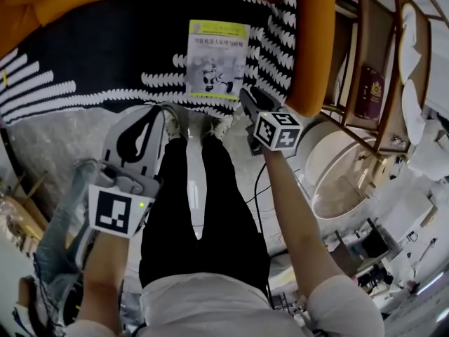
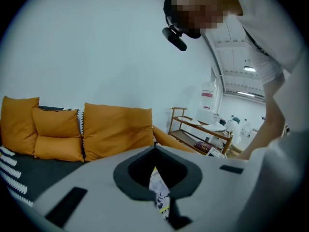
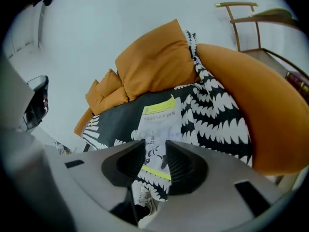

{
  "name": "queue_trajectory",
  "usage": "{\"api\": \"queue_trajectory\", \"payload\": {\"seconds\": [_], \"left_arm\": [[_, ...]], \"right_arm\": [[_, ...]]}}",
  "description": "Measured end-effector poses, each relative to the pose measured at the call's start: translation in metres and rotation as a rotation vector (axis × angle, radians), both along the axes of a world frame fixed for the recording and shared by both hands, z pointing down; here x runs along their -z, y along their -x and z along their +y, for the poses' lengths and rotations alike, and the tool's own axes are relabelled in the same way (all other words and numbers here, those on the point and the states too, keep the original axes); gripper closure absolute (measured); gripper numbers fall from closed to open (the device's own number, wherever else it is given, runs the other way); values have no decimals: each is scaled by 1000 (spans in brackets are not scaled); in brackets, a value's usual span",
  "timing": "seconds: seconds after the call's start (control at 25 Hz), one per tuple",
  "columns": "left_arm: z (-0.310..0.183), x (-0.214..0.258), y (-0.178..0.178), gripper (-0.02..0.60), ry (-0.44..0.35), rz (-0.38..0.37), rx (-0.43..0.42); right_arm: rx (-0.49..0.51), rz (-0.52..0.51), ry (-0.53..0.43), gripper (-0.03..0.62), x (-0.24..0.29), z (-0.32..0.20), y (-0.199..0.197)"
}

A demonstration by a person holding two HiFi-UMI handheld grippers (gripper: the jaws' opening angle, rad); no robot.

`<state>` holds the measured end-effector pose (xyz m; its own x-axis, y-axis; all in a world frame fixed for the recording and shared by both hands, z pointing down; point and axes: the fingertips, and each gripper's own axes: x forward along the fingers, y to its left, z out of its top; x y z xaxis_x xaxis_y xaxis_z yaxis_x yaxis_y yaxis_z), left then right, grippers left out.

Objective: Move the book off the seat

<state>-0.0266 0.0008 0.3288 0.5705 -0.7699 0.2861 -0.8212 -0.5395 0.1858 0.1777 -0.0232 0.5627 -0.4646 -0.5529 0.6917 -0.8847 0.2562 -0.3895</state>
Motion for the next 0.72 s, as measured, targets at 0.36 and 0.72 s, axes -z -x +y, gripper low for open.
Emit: {"api": "queue_trajectory", "payload": {"seconds": [0.36, 0.72], "left_arm": [[-1, -53, 10, 565, 42, 3, 31], [7, -89, 7, 565, 103, 6, 37]], "right_arm": [[74, 12, 92, 428, -83, -28, -5], [104, 21, 141, 396, -114, -47, 1]]}}
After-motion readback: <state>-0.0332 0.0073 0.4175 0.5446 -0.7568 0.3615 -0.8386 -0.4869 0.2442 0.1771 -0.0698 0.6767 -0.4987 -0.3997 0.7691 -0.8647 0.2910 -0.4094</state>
